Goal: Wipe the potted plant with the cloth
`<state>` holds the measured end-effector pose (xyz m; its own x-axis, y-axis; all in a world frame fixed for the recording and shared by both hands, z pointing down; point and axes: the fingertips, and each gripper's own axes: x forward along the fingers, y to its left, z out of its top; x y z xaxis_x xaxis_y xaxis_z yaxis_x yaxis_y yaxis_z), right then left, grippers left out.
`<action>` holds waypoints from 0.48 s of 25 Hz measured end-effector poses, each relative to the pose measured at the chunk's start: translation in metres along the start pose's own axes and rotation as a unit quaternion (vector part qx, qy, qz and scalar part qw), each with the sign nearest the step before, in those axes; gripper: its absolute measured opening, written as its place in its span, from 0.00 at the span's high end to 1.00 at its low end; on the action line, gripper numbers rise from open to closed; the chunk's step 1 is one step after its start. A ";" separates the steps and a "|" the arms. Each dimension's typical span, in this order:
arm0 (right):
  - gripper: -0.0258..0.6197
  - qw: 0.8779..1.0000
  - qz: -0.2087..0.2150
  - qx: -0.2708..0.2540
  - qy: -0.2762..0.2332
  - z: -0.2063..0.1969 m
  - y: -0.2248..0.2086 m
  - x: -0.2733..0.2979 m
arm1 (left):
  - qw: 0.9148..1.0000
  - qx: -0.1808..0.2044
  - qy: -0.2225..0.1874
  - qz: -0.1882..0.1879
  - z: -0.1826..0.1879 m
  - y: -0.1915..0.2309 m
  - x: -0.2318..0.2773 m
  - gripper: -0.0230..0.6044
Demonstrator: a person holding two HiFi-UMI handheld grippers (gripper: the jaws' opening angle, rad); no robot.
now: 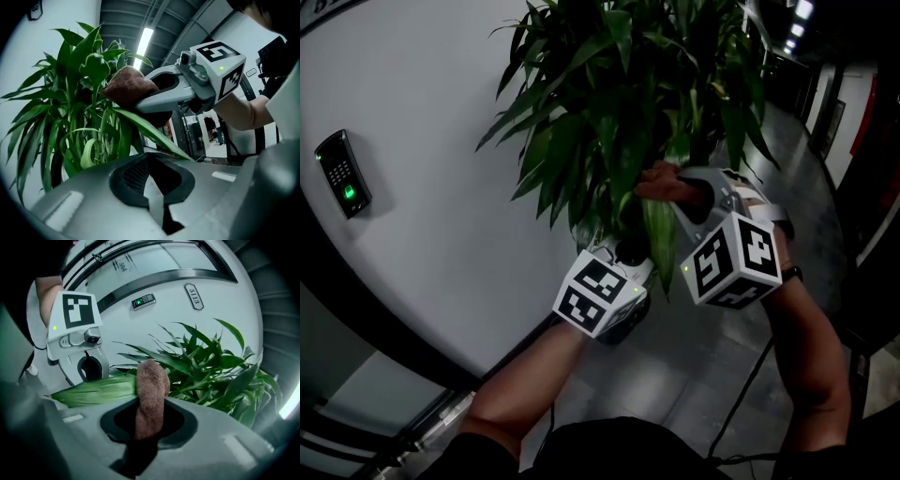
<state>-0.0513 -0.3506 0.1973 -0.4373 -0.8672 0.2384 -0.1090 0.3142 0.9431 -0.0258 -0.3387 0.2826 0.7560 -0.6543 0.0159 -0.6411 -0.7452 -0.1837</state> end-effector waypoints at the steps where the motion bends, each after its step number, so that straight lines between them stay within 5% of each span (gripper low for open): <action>1: 0.85 1.000 0.009 -0.004 0.000 0.000 0.004 0.002 | 1.000 0.001 0.002 0.002 -0.001 0.001 0.001 0.94; 12: 0.85 0.998 0.066 -0.021 -0.011 -0.001 0.069 -0.011 | 1.000 -0.003 0.010 0.008 -0.011 0.001 -0.001 0.94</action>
<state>-0.0527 -0.3198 0.2605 -0.4642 -0.8107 0.3569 -0.0115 0.4084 0.9127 -0.0284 -0.3404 0.2936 0.7428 -0.6686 0.0336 -0.6538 -0.7353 -0.1788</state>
